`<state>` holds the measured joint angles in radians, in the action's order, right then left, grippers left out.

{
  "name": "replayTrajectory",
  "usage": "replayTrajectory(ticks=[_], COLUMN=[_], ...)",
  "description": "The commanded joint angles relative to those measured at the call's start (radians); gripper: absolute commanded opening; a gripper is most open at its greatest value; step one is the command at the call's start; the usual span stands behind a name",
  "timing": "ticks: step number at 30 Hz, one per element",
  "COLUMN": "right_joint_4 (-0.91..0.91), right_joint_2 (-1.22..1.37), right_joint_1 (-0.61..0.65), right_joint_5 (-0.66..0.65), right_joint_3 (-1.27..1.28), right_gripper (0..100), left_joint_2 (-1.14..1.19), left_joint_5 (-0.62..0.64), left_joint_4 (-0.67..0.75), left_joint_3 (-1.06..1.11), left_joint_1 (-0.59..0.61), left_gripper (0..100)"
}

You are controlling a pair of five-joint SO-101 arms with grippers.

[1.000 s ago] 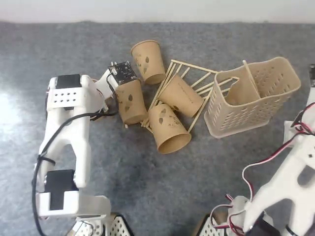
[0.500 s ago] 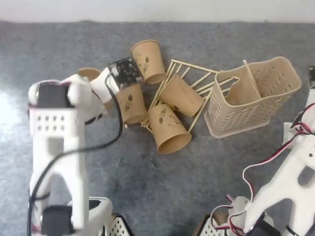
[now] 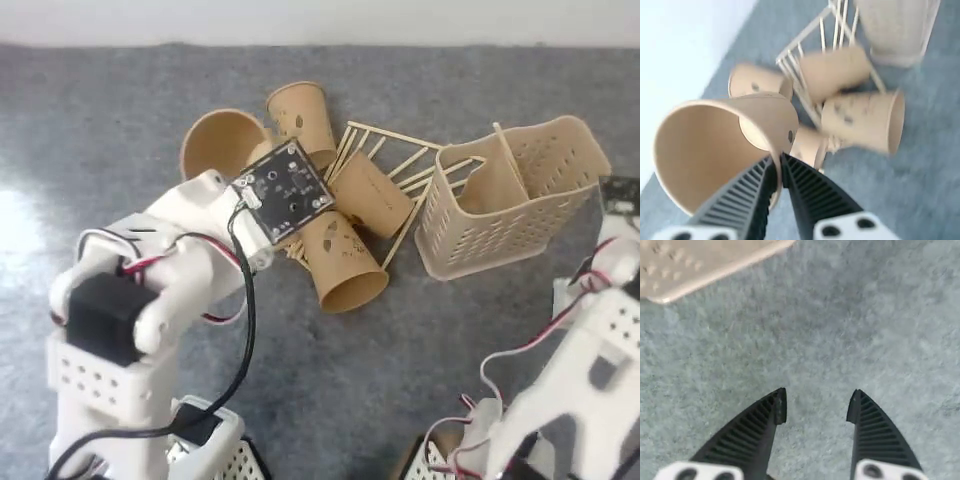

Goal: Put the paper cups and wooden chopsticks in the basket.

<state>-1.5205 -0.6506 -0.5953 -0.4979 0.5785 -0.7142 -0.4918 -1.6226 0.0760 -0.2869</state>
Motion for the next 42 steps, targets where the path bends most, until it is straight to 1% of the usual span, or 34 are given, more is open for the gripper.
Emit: replayTrajectory(ticks=[1,3,6,10,14,18,20,25,27,32,36,40,42], right_joint_4=[0.019,0.067,0.180,0.338,0.369,0.383,0.384,0.387,0.409,0.526,0.539,0.539,0.539], right_joint_2=[-0.142,-0.231,-0.371,-0.532,-0.616,-0.599,-0.584,-0.570,-0.570,-0.578,-0.578,-0.578,-0.578], right_joint_1=[-0.025,-0.027,-0.027,-0.031,-0.025,0.022,0.044,0.047,0.050,0.051,0.051,0.051,0.051], right_joint_5=[-0.005,-0.005,-0.002,0.072,0.072,0.072,0.077,0.080,0.081,0.114,0.123,0.123,0.123], right_joint_3=[0.112,0.233,0.448,0.675,0.736,0.740,0.740,0.740,0.760,0.862,0.870,0.873,0.873], right_gripper=[21.2,21.2,21.2,21.2,20.6,14.5,13.3,13.4,13.4,13.4,13.4,13.4,13.4], left_joint_2=[-0.021,-0.023,-0.017,-0.014,0.003,0.074,0.120,0.304,0.385,0.586,0.809,0.996,1.057], left_joint_5=[0.098,0.138,0.155,0.158,0.158,0.153,0.155,0.155,0.152,0.121,0.120,0.118,0.118], left_joint_4=[0.084,0.121,0.141,0.183,0.201,0.216,0.233,0.222,0.196,0.041,-0.072,-0.132,-0.133], left_joint_3=[-0.010,-0.012,-0.012,-0.012,-0.012,-0.028,-0.070,-0.262,-0.363,-0.722,-0.989,-1.236,-1.311], left_joint_1=[-0.078,-0.118,-0.180,-0.253,-0.299,-0.361,-0.388,-0.430,-0.442,-0.503,-0.528,-0.529,-0.532], left_gripper=[1,1,1,1,1,1,1,1,1,1,1,1,1])
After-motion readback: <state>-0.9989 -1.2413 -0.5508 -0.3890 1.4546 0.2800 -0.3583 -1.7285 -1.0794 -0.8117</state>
